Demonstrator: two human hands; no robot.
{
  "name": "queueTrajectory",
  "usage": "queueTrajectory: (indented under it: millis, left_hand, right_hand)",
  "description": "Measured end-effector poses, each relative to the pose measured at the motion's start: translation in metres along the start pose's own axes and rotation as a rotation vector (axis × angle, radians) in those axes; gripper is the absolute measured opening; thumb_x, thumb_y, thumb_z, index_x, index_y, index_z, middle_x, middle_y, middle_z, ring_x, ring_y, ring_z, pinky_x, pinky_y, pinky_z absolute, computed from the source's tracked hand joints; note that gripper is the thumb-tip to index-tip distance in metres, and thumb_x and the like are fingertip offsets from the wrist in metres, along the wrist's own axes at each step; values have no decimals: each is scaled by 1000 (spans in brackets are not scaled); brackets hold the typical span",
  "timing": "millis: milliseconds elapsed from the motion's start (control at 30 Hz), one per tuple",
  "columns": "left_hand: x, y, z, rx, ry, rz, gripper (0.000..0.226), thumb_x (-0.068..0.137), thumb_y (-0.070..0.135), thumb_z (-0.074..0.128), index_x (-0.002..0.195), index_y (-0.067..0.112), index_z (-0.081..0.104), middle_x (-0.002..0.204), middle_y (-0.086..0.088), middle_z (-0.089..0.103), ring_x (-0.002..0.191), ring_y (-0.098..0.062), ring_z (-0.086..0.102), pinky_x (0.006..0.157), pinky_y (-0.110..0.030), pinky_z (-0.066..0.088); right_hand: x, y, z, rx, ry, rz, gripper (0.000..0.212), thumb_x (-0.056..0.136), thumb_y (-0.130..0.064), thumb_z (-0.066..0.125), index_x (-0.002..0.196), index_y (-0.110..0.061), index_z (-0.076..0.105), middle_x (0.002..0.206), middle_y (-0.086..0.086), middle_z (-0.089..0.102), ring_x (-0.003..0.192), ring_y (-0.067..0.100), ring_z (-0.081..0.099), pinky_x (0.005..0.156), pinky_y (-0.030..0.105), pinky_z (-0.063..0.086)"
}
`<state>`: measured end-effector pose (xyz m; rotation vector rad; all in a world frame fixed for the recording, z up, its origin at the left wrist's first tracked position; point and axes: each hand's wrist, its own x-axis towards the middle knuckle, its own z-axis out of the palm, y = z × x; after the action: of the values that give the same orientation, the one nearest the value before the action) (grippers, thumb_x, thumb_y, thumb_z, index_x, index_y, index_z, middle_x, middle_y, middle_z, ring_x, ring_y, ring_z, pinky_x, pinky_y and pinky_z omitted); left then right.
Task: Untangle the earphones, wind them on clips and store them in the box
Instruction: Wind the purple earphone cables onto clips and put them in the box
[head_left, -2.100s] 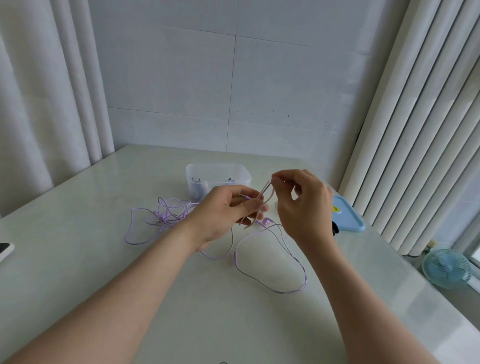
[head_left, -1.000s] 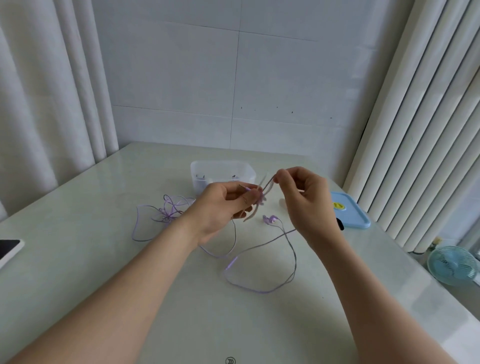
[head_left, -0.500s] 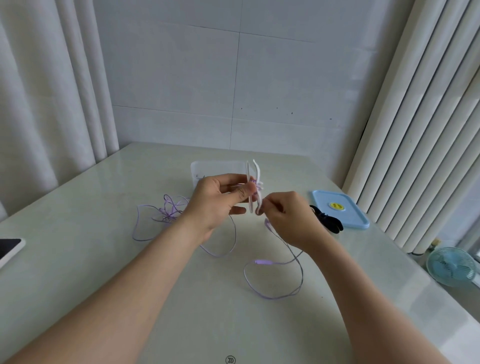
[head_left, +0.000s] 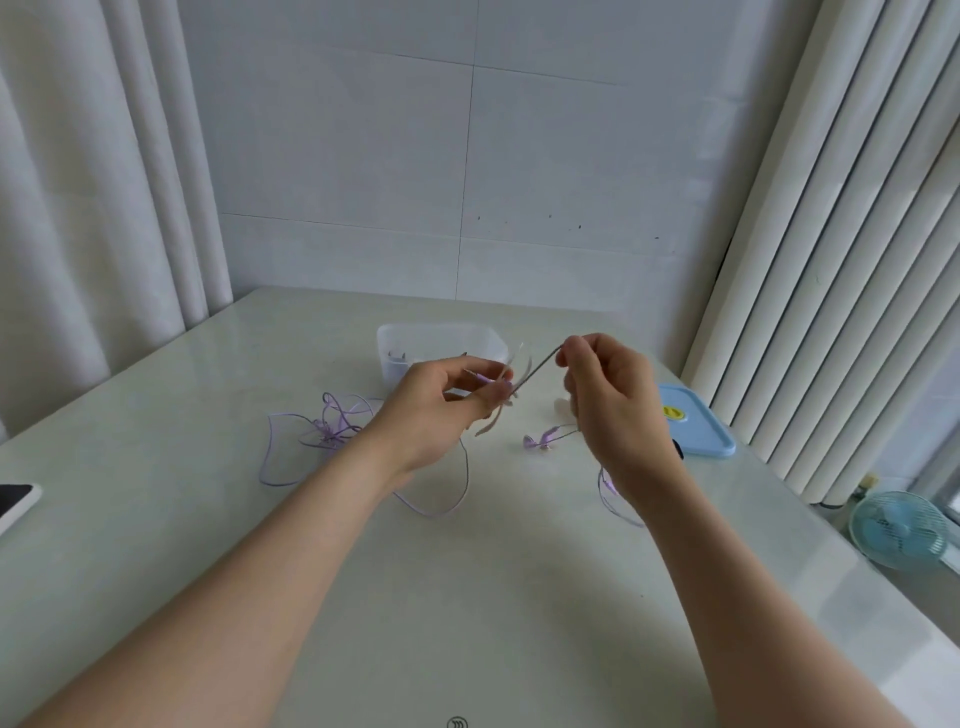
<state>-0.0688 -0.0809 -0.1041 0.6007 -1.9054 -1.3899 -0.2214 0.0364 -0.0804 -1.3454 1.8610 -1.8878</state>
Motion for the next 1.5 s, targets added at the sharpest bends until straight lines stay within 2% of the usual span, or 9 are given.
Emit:
queueTrajectory:
  millis: [200,467,600,733,867,1000,1233,1367,1500]
  left_hand:
    - [-6,6,7,78,-215,35,16,101,27,69,114,26,79,97,5,77,78,-6,56,70,-17,44]
    - [-4,7,4,241,-231,78,17,100,27,69,110,16,79,89,5,77,72,4,63,71,-13,48]
    - [-2,7,4,349,-213,101,18,100,34,69,108,22,79,95,9,79,91,-5,73,85,-21,53]
    - [-4,9,4,412,-186,105,17,101,40,67,98,28,80,82,8,77,71,-3,66,67,-20,47]
    - [-5,12,5,299,-217,114,15,100,34,70,103,23,79,88,0,78,81,-17,71,78,-29,55]
    - [-5,17,6,20,-164,102,17,99,16,71,115,10,76,106,-7,80,105,-21,75,98,-30,58]
    - [1,15,4,-245,189,51,17,101,22,68,111,10,75,99,-12,80,92,-22,78,84,-39,63]
    - [4,9,-4,-136,361,47,15,99,29,71,107,16,74,94,-1,79,71,-6,72,56,-19,50]
    - [8,-6,-5,0,289,-1,22,96,38,74,111,22,69,111,0,73,92,-14,71,77,-29,50]
  right_hand:
    - [6,15,-1,-329,212,-131,24,105,-34,60,90,-18,69,53,-12,55,53,6,51,50,21,32]
    - [5,20,1,-414,266,-260,19,103,-35,65,92,-22,72,76,-4,66,69,13,58,60,24,40]
    - [2,23,2,-480,294,-317,19,103,-36,64,94,-22,73,81,-4,63,72,11,54,60,25,40]
    - [-1,18,5,-444,322,-411,17,103,-30,65,96,-17,73,82,-3,61,70,14,56,61,32,41]
    - [3,25,3,-557,321,-256,20,104,-36,61,96,-21,72,83,-1,64,73,15,55,58,28,37]
    - [6,29,0,-605,177,-34,25,106,-37,54,88,-27,69,74,-9,69,66,10,62,57,32,41]
    - [-10,15,15,-576,-326,-111,33,105,-23,52,77,-27,68,50,-16,52,53,7,48,53,18,32]
    - [-20,4,19,-448,-422,-181,31,105,-24,56,80,-19,72,47,-11,44,47,11,40,52,17,31]
    - [-22,-5,17,-240,-380,-179,33,105,-24,57,76,-15,69,53,-9,40,50,11,32,51,22,28]
